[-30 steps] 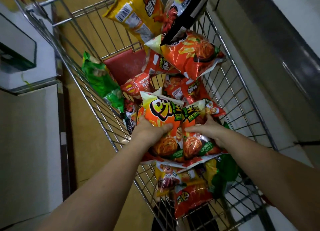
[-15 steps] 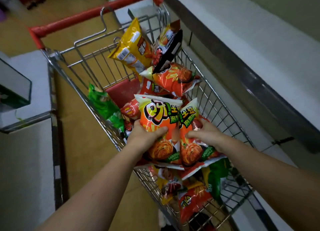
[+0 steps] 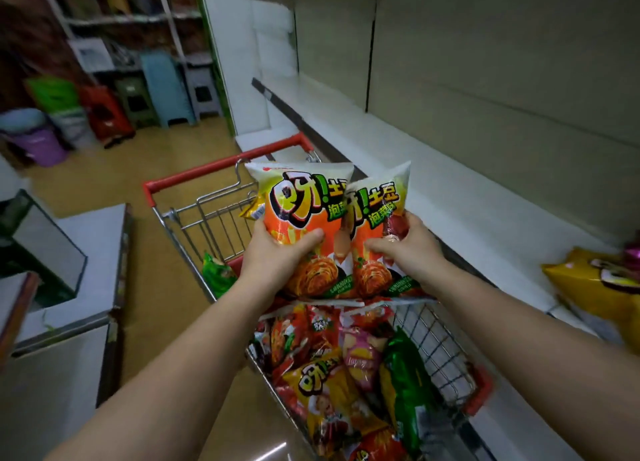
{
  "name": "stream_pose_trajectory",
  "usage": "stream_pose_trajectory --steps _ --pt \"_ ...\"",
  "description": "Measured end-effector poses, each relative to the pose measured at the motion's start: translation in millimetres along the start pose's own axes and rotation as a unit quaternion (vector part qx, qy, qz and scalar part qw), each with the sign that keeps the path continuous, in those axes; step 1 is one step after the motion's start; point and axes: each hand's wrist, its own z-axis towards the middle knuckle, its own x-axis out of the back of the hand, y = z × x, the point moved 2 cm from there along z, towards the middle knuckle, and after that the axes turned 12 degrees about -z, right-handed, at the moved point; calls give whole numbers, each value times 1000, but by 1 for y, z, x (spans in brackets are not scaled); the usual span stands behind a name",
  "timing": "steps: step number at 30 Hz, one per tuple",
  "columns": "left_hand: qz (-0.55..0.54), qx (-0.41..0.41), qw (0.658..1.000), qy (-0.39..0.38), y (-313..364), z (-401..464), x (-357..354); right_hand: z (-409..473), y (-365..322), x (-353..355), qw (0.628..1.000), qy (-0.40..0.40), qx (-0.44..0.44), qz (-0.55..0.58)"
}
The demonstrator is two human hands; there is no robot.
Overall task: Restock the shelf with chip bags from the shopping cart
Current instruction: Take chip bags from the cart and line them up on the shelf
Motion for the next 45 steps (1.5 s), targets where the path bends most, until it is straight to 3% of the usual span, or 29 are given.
stream_pose_trajectory --steps 11,17,25,32,45 --pt "-38 -131 990 20 97 -84 -13 -71 -52 119 985 136 101 33" --pt "-56 -209 976 -21 153 -103 -15 -113 -83 170 968 216 122 41" --pt "-88 -288 941 -153 219 -113 -19 -174 -131 216 933 329 142 35" --pt "-111 -293 909 -275 248 -127 -49 -233 -133 256 897 435 74 33" --pt "-152 -278 792 -522 271 -268 -156 -411 -89 320 807 588 -60 14"
